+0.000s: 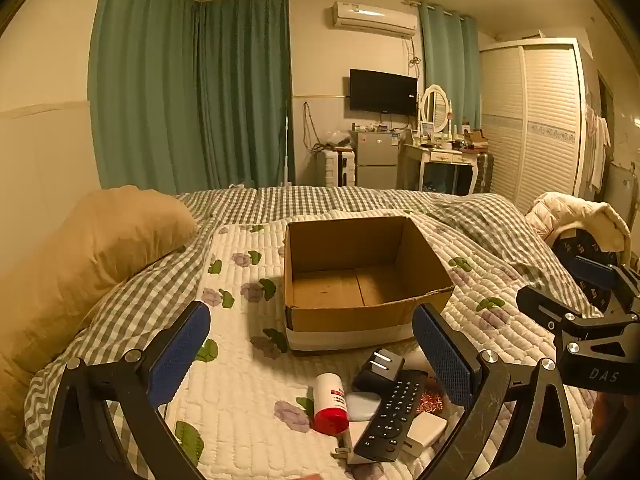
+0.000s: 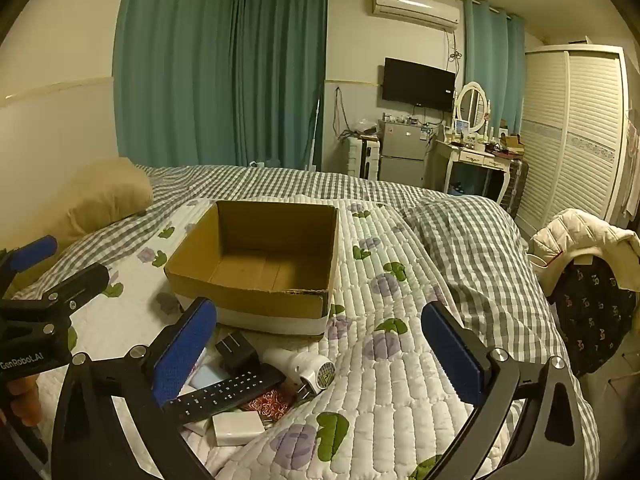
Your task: Organize rigid objects
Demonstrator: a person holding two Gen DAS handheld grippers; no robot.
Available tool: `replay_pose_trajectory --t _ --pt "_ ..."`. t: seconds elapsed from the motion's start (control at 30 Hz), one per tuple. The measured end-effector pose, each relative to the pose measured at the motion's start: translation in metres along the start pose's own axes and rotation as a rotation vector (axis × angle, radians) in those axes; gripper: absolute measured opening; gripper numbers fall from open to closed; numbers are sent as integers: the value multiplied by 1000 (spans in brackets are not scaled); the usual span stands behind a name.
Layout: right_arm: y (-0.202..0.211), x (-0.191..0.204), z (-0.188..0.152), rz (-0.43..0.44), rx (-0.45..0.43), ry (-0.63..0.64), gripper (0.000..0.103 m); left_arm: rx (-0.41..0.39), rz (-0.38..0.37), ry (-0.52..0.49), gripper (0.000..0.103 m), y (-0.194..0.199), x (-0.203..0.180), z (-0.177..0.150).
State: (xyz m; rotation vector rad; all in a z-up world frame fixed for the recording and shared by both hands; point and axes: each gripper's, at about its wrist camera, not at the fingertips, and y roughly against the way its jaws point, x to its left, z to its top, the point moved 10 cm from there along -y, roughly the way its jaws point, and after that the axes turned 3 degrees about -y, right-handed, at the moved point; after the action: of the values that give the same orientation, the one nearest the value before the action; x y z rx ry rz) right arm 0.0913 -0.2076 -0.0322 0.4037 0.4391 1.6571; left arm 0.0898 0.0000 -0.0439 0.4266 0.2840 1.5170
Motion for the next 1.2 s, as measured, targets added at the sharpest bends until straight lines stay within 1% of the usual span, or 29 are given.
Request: replay_pose_trajectory --t 0.1,0.13,0.17,0.27,0.43,0.8,1.0,1.2 --pt "0 2 2 12 -3 -2 103 4 -7 19 103 1 -1 -1" --pt "1 2 2 13 -4 0 103 25 -7 24 103 -3 2 -2" --pt "2 3 2 12 -6 4 103 27 0 16 103 -4 1 -3" --pt "-6 2 -2 13 -1 12 103 15 1 21 103 -3 2 -4" --pt "-7 4 -4 18 21 21 103 19 -5 42 103 -4 7 -3" --pt "-14 0 -8 20 50 37 103 34 4 25 103 -9 6 -8" --pt "-19 0 -10 30 69 41 103 53 7 42 103 -15 9 -14" --pt "-19 2 -9 37 69 43 103 45 5 36 103 -14 8 -13"
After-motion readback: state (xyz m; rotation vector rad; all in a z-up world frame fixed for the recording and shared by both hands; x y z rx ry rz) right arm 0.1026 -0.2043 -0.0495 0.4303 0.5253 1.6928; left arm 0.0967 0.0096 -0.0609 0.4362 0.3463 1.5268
